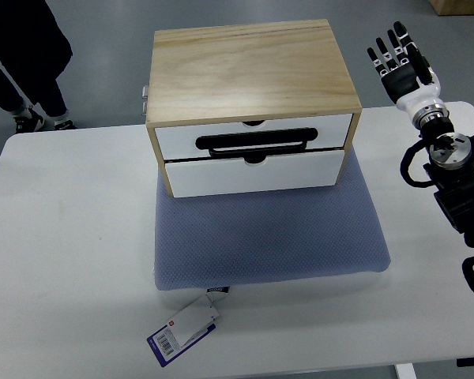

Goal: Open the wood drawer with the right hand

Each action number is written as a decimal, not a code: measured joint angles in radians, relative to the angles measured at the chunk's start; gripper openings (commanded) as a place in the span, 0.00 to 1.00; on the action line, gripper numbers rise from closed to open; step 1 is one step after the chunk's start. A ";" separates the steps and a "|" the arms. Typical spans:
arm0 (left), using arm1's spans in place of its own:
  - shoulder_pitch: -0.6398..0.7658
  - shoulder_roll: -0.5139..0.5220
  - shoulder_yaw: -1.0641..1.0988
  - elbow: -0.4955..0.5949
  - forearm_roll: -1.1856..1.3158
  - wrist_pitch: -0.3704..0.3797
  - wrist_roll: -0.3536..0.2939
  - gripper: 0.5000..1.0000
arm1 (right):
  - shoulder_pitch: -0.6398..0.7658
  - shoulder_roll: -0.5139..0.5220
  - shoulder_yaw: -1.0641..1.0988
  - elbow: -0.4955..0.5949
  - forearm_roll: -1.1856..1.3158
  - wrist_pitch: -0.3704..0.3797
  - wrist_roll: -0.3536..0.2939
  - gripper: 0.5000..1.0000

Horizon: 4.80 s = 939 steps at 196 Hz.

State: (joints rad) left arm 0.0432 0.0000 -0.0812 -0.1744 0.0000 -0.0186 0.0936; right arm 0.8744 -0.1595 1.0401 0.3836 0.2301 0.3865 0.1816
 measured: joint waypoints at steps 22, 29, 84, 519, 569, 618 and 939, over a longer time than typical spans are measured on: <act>0.000 0.000 0.000 0.000 0.000 0.000 0.000 1.00 | 0.000 0.000 0.000 0.000 0.000 0.000 -0.001 0.89; 0.000 0.000 0.001 0.000 0.000 0.000 0.000 1.00 | 0.000 0.000 0.000 0.000 0.000 0.000 -0.001 0.89; 0.000 0.000 -0.002 0.002 -0.002 0.002 -0.001 1.00 | 0.004 0.000 -0.007 0.008 -0.012 0.003 -0.005 0.89; -0.003 0.000 0.000 -0.017 0.000 -0.012 -0.002 1.00 | 1.015 -0.232 -1.379 0.962 -0.405 0.029 -0.327 0.88; -0.003 0.000 0.001 -0.016 0.000 -0.012 -0.002 1.00 | 0.980 -0.235 -1.405 0.965 -0.402 -0.043 -0.374 0.88; -0.003 0.000 0.002 -0.017 0.000 -0.012 -0.002 1.00 | 0.970 -0.233 -1.436 0.965 -0.404 -0.081 -0.397 0.88; -0.003 0.000 0.000 -0.013 0.000 -0.011 -0.002 1.00 | 0.995 -0.265 -1.576 1.031 -0.411 -0.043 -0.427 0.88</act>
State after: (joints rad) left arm 0.0399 0.0000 -0.0813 -0.1871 0.0000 -0.0296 0.0920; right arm 1.8698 -0.4245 -0.5358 1.4145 -0.1811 0.3433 -0.2456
